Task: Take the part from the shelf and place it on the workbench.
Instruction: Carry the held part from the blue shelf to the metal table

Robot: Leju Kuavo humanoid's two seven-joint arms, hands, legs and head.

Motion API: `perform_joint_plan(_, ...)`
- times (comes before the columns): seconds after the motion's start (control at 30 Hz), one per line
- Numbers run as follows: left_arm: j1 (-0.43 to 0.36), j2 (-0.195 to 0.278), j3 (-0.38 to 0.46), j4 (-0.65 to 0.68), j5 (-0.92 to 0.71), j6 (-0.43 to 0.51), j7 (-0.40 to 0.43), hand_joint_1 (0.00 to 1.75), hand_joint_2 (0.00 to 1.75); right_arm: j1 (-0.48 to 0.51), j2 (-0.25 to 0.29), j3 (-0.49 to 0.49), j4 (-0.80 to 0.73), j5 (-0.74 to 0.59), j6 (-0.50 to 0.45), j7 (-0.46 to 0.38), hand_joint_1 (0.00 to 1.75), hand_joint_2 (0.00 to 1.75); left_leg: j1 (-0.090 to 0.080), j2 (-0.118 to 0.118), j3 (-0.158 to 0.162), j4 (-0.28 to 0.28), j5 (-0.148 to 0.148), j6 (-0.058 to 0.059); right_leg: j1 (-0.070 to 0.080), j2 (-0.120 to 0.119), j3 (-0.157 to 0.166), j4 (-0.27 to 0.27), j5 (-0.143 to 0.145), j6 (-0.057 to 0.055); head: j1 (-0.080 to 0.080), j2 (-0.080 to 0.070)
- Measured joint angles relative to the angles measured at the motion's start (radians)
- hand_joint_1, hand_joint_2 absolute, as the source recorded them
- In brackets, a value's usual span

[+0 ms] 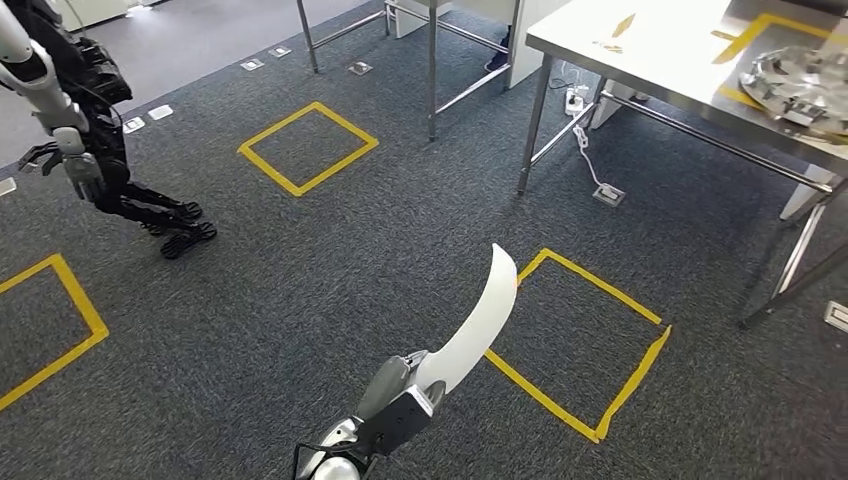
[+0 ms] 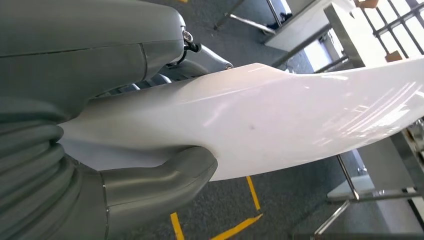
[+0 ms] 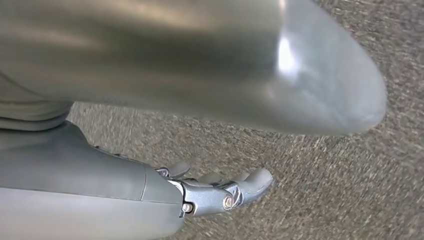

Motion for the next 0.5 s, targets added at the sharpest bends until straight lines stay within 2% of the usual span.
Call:
perform_joint_plan(0.03, 0.001, 0.001, 0.000, 0.002, -0.001, -0.001, -0.001, 1.75, 1.75, 0.000, 0.000, 0.000, 0.000, -0.002, 0.000, -0.001, 0.00, 0.00, 0.000, -0.006, -0.021, 0.037, -0.005, 0.000, 0.000, 0.015, 0.000, 0.001, 0.000, 0.000, 0.000, 0.000)
perform_joint_plan(0.07, 0.002, 0.001, 0.000, 0.004, -0.001, -0.001, -0.002, 1.75, 1.75, 0.001, 0.000, 0.000, 0.000, -0.003, 0.000, -0.003, 0.00, 0.00, 0.001, -0.008, -0.024, 0.036, 0.010, 0.000, 0.000, 0.030, 0.000, 0.001, 0.000, 0.001, 0.000, 0.000)
perform_joint_plan(0.1, 0.002, 0.001, 0.000, 0.005, -0.003, -0.002, -0.004, 1.75, 1.75, 0.001, 0.000, 0.000, 0.000, -0.004, 0.000, -0.005, 0.00, 0.00, 0.003, -0.013, -0.007, -0.008, 0.043, 0.001, -0.001, 0.046, 0.000, 0.003, 0.001, 0.002, 0.000, 0.000)
perform_joint_plan(0.13, 0.001, 0.001, 0.000, 0.005, -0.005, -0.003, -0.007, 1.75, 1.75, 0.001, 0.000, 0.000, 0.000, -0.004, 0.001, -0.007, 0.00, 0.00, 0.006, -0.029, 0.023, -0.077, 0.083, 0.002, -0.002, 0.061, -0.001, 0.005, 0.001, 0.005, 0.000, 0.000)
perform_joint_plan(0.2, 0.000, 0.001, 0.000, 0.006, -0.008, -0.005, -0.012, 1.75, 1.75, 0.000, 0.000, 0.000, 0.000, -0.003, 0.001, -0.009, 0.00, 0.00, 0.011, -0.078, 0.072, -0.195, 0.130, 0.005, -0.002, 0.088, -0.006, 0.011, 0.001, 0.017, 0.000, 0.000)
perform_joint_plan(0.23, 0.000, 0.000, 0.000, 0.006, -0.009, -0.005, -0.014, 1.75, 1.75, -0.001, 0.000, 0.000, 0.000, -0.002, 0.002, -0.010, 0.00, 0.00, 0.011, -0.094, 0.082, -0.220, 0.136, 0.009, -0.002, 0.098, -0.010, 0.012, 0.001, 0.024, 0.000, 0.000)
perform_joint_plan(0.27, -0.001, 0.000, 0.000, 0.006, -0.010, -0.005, -0.015, 1.75, 1.75, 0.000, 0.000, 0.000, 0.000, -0.001, 0.002, -0.011, 0.00, 0.00, 0.008, -0.095, 0.083, -0.225, 0.134, 0.015, -0.003, 0.108, -0.014, 0.011, 0.003, 0.032, 0.001, 0.000)
perform_joint_plan(0.3, -0.001, -0.002, 0.000, 0.006, -0.010, -0.004, -0.015, 1.75, 1.75, 0.001, 0.000, 0.000, 0.000, -0.001, 0.002, -0.011, 0.00, 0.00, 0.007, -0.082, 0.083, -0.226, 0.137, 0.024, -0.006, 0.117, -0.017, 0.007, 0.006, 0.040, 0.001, 0.000)
perform_joint_plan(0.33, -0.002, -0.003, 0.000, 0.006, -0.010, -0.004, -0.016, 1.75, 1.75, 0.002, 0.000, 0.000, 0.000, 0.000, 0.003, -0.011, 0.00, 0.00, 0.006, -0.071, 0.084, -0.229, 0.140, 0.032, -0.008, 0.113, -0.019, 0.009, 0.006, 0.046, 0.002, 0.000)
perform_joint_plan(0.37, -0.003, -0.004, 0.000, 0.005, -0.010, -0.004, -0.017, 1.75, 1.75, 0.003, -0.001, 0.000, 0.000, 0.000, 0.003, -0.011, 0.00, 0.00, 0.006, -0.057, 0.086, -0.233, 0.144, 0.040, -0.007, 0.093, -0.027, 0.023, -0.002, 0.050, 0.004, 0.000)
perform_joint_plan(0.4, -0.004, -0.005, 0.000, 0.005, -0.010, -0.004, -0.017, 1.75, 1.75, 0.002, -0.001, 0.000, 0.000, 0.000, 0.003, -0.011, 0.00, 0.00, 0.007, -0.043, 0.086, -0.237, 0.147, 0.046, -0.006, 0.064, -0.044, 0.056, -0.023, 0.054, 0.007, 0.000)
perform_joint_plan(0.43, -0.005, -0.006, 0.000, 0.005, -0.010, -0.003, -0.017, 1.75, 1.75, 0.001, -0.001, 0.000, 0.000, 0.000, 0.003, -0.012, 0.00, 0.00, 0.005, -0.028, 0.087, -0.239, 0.147, 0.051, -0.004, 0.028, -0.069, 0.111, -0.054, 0.056, 0.010, 0.000)
perform_joint_plan(0.47, -0.005, -0.005, 0.000, 0.006, -0.010, -0.003, -0.018, 1.75, 1.75, 0.000, -0.001, 0.000, 0.000, 0.000, 0.003, -0.012, 0.00, 0.00, 0.003, -0.012, 0.086, -0.239, 0.146, 0.054, -0.003, 0.004, -0.102, 0.178, -0.089, 0.058, 0.013, 0.000)
perform_joint_plan(0.5, -0.005, -0.005, 0.000, 0.007, -0.010, -0.003, -0.018, 1.75, 1.75, -0.001, -0.001, 0.000, 0.000, 0.000, 0.003, -0.012, 0.00, 0.00, 0.001, 0.005, 0.086, -0.239, 0.145, 0.056, -0.003, -0.007, -0.131, 0.242, -0.116, 0.060, 0.013, 0.000)
